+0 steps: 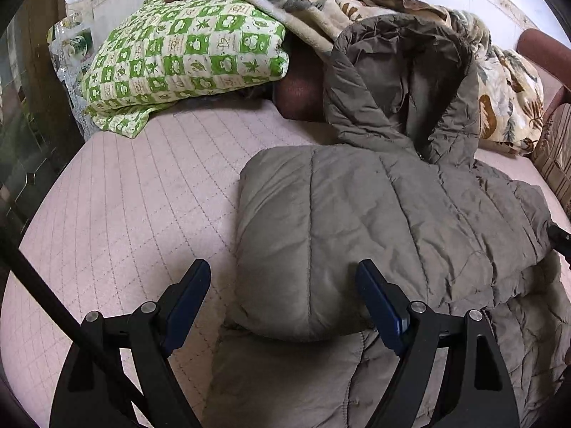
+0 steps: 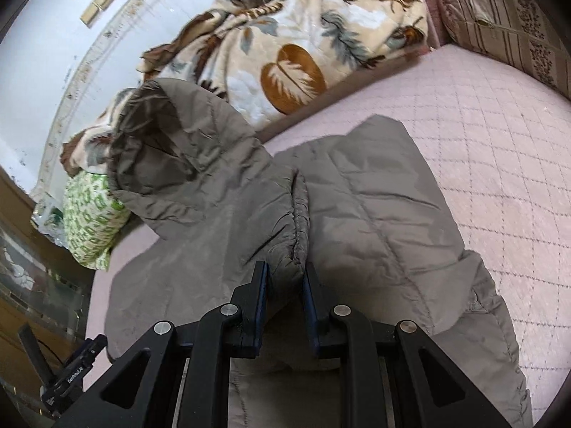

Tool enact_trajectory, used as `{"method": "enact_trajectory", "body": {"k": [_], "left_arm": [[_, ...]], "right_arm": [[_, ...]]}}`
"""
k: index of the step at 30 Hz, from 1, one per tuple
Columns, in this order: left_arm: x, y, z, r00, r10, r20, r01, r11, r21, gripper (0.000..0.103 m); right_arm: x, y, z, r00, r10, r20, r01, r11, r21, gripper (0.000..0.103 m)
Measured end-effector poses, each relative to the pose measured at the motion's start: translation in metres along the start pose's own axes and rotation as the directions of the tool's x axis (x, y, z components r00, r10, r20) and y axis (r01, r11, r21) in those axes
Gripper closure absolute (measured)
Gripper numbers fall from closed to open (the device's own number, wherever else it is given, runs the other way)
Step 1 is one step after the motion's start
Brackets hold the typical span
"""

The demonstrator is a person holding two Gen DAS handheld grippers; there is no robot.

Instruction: Fold large clothes

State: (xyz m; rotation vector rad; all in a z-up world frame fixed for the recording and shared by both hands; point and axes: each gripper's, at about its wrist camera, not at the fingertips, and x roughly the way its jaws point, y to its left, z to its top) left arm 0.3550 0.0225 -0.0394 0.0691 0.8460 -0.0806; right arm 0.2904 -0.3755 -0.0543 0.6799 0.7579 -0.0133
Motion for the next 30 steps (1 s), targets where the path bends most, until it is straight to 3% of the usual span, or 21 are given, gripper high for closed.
{"method": "enact_trajectory", "body": {"k": [6,14,17,21,25,30], "left_arm": [[-0.004,0.0,0.002,1.0,0.003,0.017,-0.003,1.0,-0.005,0.02],[-0.001,0.001,0.005,1.0,-0.004,0.011,0.005,0.999,-0.043,0.02],[0.005,-0.003,0.004,1.0,0.0,-0.008,0.0,0.999,-0.042,0.02],[0.019,-0.01,0.001,0.998,0.028,-0.056,-0.03,0.999,-0.021,0.02],[0.037,-0.008,-0.004,0.99,0.048,-0.133,-0.052,0.998,-0.028,0.018],[0.028,-0.002,-0.002,0.992,0.042,-0.12,-0.047,0.998,-0.04,0.018]], "right_arm": [[0.005,-0.002,-0.005,0.998,-0.053,-0.03,0.053,0.999,-0.012,0.082],[-0.019,0.007,-0.009,0.995,-0.098,0.029,0.1,0.991,-0.087,0.082],[-0.02,0.005,-0.009,0.991,-0.129,0.031,0.132,0.985,-0.11,0.082],[-0.002,-0.01,-0.011,0.987,-0.156,-0.031,0.153,0.984,-0.097,0.082],[0.0,-0.012,-0.01,0.987,-0.154,-0.045,0.149,0.985,-0.088,0.08],[-0.014,-0.016,-0.006,0.991,-0.132,-0.035,0.13,0.991,-0.039,0.072]]}}
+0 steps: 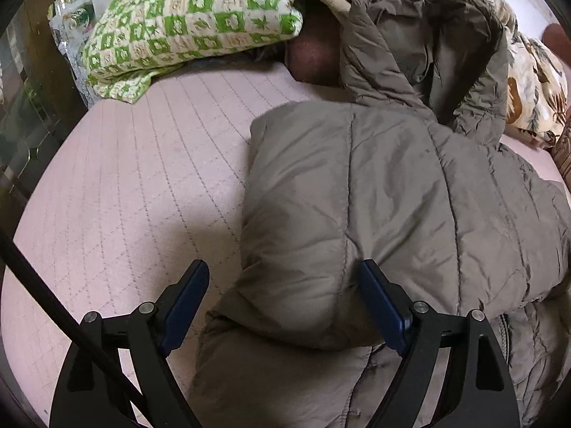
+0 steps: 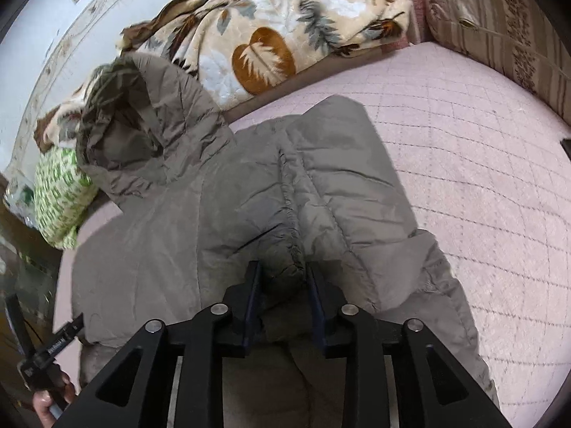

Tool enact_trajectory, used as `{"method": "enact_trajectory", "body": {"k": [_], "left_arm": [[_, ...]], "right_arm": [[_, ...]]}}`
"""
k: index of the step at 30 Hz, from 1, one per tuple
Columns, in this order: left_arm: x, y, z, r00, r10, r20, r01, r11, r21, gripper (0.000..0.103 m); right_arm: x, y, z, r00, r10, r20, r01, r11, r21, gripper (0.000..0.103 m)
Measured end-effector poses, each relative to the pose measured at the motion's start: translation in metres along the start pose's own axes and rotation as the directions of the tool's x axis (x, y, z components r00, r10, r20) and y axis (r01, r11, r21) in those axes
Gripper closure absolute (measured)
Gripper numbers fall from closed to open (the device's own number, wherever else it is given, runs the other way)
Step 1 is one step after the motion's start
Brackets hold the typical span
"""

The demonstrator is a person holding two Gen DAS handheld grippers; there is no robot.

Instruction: Fold large clothes

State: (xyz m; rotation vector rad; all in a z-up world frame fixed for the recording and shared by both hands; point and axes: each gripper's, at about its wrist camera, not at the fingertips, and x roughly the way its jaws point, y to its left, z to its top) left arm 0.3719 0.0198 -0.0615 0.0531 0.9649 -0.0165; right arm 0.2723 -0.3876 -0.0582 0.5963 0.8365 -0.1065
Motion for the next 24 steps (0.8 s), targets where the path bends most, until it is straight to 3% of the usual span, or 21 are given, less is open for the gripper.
{"method": "enact_trajectory", "body": {"k": [4,7,9,13,17,24], "left_arm": [[-0.032,0.006,0.009,0.993,-0.018,0.113,0.021,0.999,-0.025,0.018],[-0.045,-0.001,0.011,0.983,-0.053,0.174,0.058,0.998,-0.027,0.018],[-0.045,-0.009,0.012,0.981,-0.063,0.181,0.065,0.998,-0.003,0.018],[-0.028,-0.028,0.009,0.987,-0.041,0.154,0.034,0.998,0.048,0.018],[-0.005,-0.035,0.005,0.996,-0.019,0.084,0.013,0.998,0.065,0.018],[0.014,-0.032,0.004,0.999,-0.039,0.0,0.039,0.999,0.036,0.017]], "right_arm": [[-0.037,0.014,0.004,0.981,-0.083,0.178,0.096,0.993,-0.064,0.072],[-0.05,0.029,0.005,0.968,-0.015,0.25,0.047,0.991,-0.125,0.066],[-0.042,0.04,0.005,0.975,0.031,0.218,0.006,0.986,-0.165,0.066],[-0.014,0.053,0.003,0.989,0.035,0.141,-0.003,0.977,-0.215,0.066],[0.006,0.049,0.001,0.996,0.004,0.09,0.015,0.977,-0.212,0.066],[0.028,0.043,-0.004,0.999,-0.047,0.016,0.05,0.977,-0.207,0.065]]}}
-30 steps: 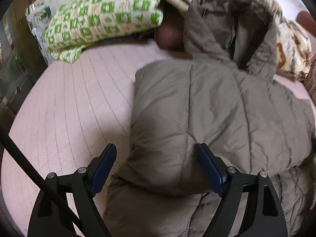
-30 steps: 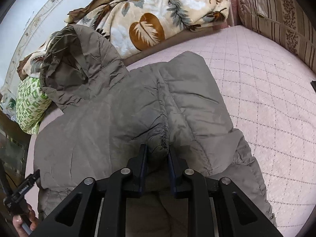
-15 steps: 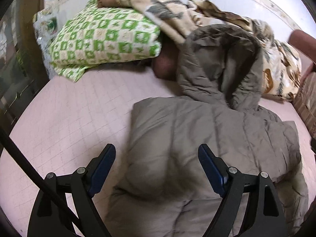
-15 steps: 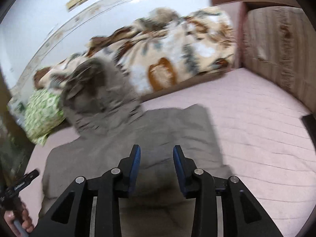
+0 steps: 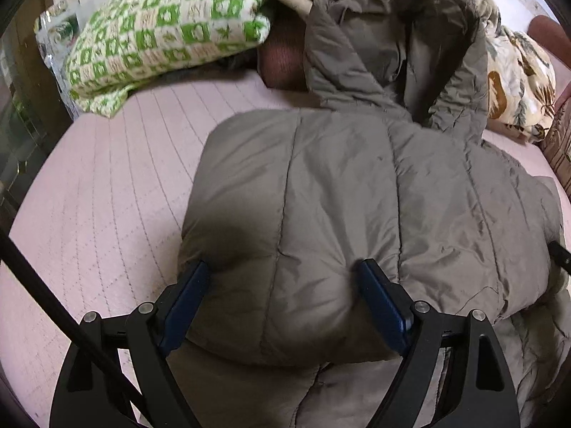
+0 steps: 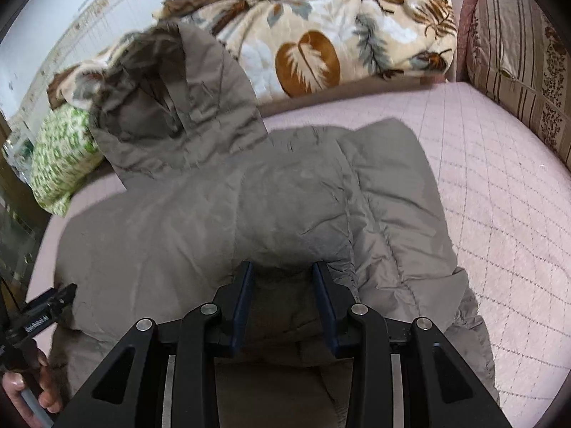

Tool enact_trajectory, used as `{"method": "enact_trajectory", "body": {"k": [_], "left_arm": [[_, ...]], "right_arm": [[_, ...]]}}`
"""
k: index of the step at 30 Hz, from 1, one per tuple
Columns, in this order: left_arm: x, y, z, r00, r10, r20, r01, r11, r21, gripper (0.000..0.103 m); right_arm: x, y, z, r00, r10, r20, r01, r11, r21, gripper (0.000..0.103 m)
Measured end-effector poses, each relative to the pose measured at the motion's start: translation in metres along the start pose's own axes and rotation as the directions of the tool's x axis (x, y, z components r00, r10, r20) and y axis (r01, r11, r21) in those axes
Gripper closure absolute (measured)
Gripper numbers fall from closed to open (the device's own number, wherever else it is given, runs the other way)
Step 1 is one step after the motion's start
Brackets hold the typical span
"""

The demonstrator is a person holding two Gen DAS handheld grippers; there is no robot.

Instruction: Fold large clothes

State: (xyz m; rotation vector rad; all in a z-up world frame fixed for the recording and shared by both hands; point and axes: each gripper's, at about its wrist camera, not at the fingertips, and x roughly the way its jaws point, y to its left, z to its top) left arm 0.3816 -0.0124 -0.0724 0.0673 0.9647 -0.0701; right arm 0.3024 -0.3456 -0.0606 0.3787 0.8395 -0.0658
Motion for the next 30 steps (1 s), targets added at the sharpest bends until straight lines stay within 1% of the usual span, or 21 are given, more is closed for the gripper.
{"method": "enact_trajectory", "body": {"k": [3,6,9,10,12,15,19,21,23,24,26,27,28,29,30], "left_arm": [[0.004,0.0,-0.001,1.0,-0.012,-0.021,0.012,1.0,-0.011,0.016],[-0.005,0.003,-0.001,1.0,-0.025,0.0,0.025,0.999,-0.025,0.017],[-0.027,0.006,0.005,0.996,-0.058,0.066,0.061,0.997,-0.041,0.017],[-0.04,0.007,0.007,0.991,-0.074,0.11,0.079,0.996,-0.043,0.017],[-0.058,0.007,0.009,0.982,-0.088,0.167,0.096,0.995,-0.037,0.017],[-0.075,0.008,0.01,0.969,-0.11,0.222,0.12,0.992,-0.031,0.017],[-0.079,0.013,0.014,0.968,-0.115,0.225,0.128,0.991,-0.045,0.017],[-0.079,0.016,0.016,0.967,-0.114,0.226,0.129,0.99,-0.052,0.017],[-0.081,0.018,0.017,0.965,-0.118,0.232,0.135,0.989,-0.059,0.017],[-0.082,0.02,0.019,0.964,-0.125,0.236,0.145,0.987,-0.07,0.017],[-0.082,0.022,0.021,0.96,-0.154,0.234,0.178,0.98,-0.085,0.017],[-0.082,0.022,0.022,0.959,-0.164,0.232,0.188,0.978,-0.087,0.017],[-0.081,0.022,0.023,0.958,-0.169,0.231,0.192,0.978,-0.082,0.017],[-0.082,0.021,0.023,0.958,-0.165,0.232,0.187,0.979,-0.076,0.017],[-0.082,0.021,0.023,0.959,-0.16,0.235,0.181,0.981,-0.07,0.017]], "right_arm": [[0.008,0.001,-0.003,0.999,-0.022,-0.023,0.021,1.0,-0.022,0.065],[0.006,0.001,-0.004,1.0,-0.024,-0.021,0.023,0.999,-0.025,0.065],[-0.006,-0.001,-0.001,1.0,0.012,0.012,-0.012,1.0,0.005,0.065],[-0.013,-0.002,0.0,0.999,0.034,0.032,-0.034,0.999,0.014,0.065],[-0.026,-0.002,0.002,0.995,0.059,0.076,-0.06,0.998,0.01,0.064],[-0.037,0.001,0.002,0.991,0.082,0.107,-0.081,0.997,-0.008,0.064],[-0.049,0.006,0.001,0.985,0.125,0.118,-0.119,0.991,-0.057,0.063],[-0.054,0.012,-0.001,0.984,0.141,0.108,-0.13,0.986,-0.106,0.058],[-0.06,0.018,-0.004,0.984,0.153,0.094,-0.139,0.98,-0.142,0.058],[-0.062,0.021,-0.002,0.982,0.169,0.08,-0.156,0.976,-0.15,0.058],[-0.065,0.028,0.008,0.981,0.188,0.057,-0.176,0.97,-0.167,0.058],[-0.067,0.033,0.016,0.983,0.177,0.051,-0.164,0.967,-0.195,0.058],[-0.069,0.043,0.028,0.988,0.146,0.054,-0.129,0.962,-0.24,0.058],[-0.073,0.054,0.045,0.991,0.118,0.064,-0.095,0.952,-0.29,0.058],[-0.077,0.063,0.058,0.991,0.113,0.075,-0.083,0.943,-0.321,0.058]]}}
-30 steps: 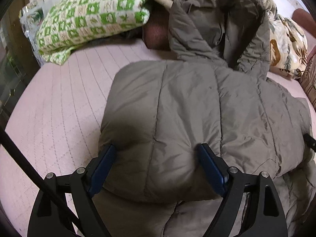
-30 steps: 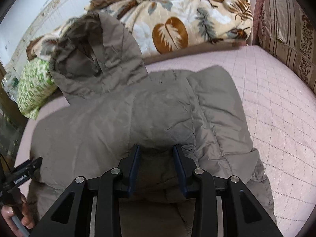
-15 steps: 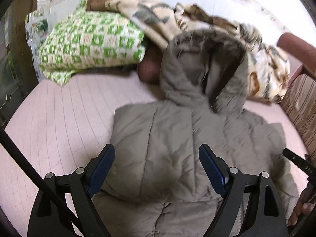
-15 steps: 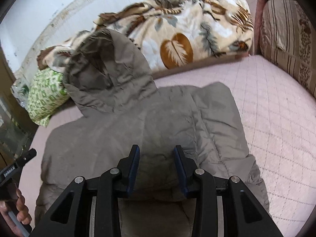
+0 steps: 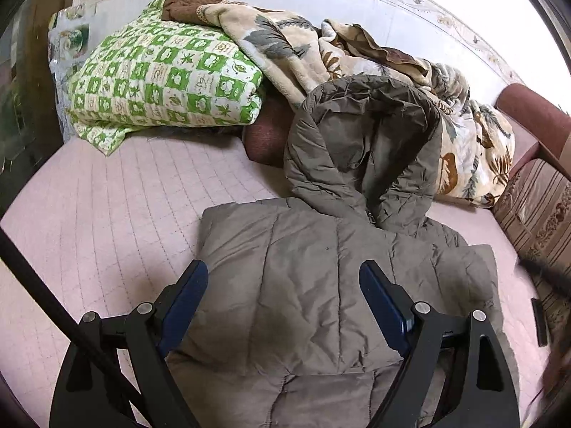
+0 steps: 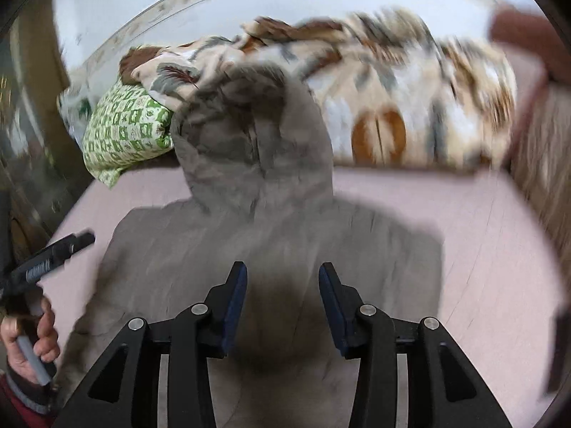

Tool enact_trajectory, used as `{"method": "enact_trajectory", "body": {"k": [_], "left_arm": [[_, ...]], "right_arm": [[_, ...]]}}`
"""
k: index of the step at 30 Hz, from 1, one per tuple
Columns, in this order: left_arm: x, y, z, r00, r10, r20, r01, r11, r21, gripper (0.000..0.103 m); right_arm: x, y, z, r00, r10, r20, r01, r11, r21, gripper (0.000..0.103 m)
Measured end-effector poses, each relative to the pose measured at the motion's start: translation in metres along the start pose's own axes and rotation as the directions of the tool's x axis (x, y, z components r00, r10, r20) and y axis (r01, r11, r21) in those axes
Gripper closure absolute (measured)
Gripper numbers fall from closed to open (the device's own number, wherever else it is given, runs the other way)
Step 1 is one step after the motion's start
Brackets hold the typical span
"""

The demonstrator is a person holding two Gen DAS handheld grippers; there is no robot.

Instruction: Fold large clothes

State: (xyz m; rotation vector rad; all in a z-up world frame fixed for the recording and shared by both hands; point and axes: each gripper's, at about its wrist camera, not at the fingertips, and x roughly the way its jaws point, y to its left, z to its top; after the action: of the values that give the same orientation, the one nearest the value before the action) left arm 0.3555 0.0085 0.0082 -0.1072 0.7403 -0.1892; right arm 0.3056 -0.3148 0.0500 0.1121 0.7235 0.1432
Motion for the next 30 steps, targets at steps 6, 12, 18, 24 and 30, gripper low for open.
{"method": "enact_trajectory", "body": {"k": [6,12,18,24,30], "left_arm": [[0.014,0.001,0.0,0.999,-0.026,-0.035,0.025,1.0,-0.012,0.017],[0.027,0.001,0.002,0.997,-0.039,-0.063,0.039,0.999,-0.007,0.017],[0.035,0.002,0.005,0.997,-0.048,-0.068,0.048,0.999,0.005,0.017],[0.046,0.004,0.004,0.995,-0.041,-0.087,0.041,0.999,-0.001,0.017],[0.045,0.004,0.003,0.996,-0.035,-0.087,0.035,0.999,-0.004,0.017]], "right_arm": [[0.034,0.008,0.116,1.0,-0.013,0.0,0.013,0.996,-0.086,0.058],[0.094,0.02,0.177,0.996,-0.092,0.001,0.091,0.986,-0.14,0.058],[0.135,0.031,0.205,0.986,-0.166,-0.001,0.162,0.961,-0.225,0.058],[0.16,0.03,0.206,0.963,-0.266,0.033,0.264,0.921,-0.286,0.058],[0.159,0.031,0.189,0.957,-0.283,0.068,0.29,0.906,-0.31,0.095]]}}
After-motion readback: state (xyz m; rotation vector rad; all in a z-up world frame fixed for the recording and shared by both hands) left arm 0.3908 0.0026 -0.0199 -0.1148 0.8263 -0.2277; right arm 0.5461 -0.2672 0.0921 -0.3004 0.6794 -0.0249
